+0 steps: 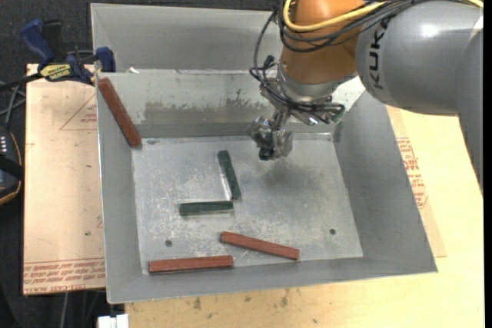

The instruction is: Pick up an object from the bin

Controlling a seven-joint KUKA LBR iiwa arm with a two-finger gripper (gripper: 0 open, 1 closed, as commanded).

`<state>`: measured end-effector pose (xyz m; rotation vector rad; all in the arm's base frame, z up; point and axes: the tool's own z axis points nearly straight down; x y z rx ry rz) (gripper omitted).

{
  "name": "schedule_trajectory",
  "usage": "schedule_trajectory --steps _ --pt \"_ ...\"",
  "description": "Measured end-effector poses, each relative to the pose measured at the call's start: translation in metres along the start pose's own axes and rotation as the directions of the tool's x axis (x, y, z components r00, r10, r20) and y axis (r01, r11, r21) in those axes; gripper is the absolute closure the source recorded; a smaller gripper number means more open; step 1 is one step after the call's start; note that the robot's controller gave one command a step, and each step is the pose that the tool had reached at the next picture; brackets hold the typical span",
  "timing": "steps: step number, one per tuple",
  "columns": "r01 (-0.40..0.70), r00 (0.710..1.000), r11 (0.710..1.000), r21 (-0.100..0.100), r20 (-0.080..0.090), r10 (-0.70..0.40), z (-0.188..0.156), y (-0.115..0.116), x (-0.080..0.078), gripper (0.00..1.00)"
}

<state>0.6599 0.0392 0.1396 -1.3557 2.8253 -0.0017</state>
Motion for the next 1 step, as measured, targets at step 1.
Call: schedule_trajectory --steps 1 --pt "-0.003 1.000 1.000 0.003 0.002 0.003 -0.0627 -0.0009 -0.0017 1.00"
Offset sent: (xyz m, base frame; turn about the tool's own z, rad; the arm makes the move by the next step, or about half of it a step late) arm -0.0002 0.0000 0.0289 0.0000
